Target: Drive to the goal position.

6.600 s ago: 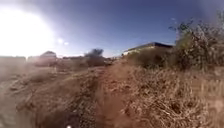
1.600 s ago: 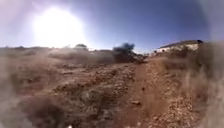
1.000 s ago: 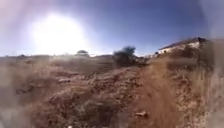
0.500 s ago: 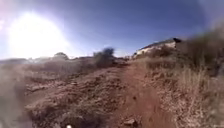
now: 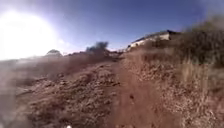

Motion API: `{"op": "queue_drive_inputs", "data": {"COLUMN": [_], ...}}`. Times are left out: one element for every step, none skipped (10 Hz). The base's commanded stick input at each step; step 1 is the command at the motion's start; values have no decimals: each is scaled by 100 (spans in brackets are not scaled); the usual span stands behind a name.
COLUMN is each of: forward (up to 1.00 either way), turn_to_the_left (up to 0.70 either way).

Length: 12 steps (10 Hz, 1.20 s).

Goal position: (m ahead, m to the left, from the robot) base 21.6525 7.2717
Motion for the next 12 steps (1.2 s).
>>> {"op": "queue_drive_inputs", "data": {"forward": [50,50,50,50,50,50,50,50,50,50,50,50], "turn_to_the_left": [0,0,0,0,0,0,0,0,0,0,0,0]}}
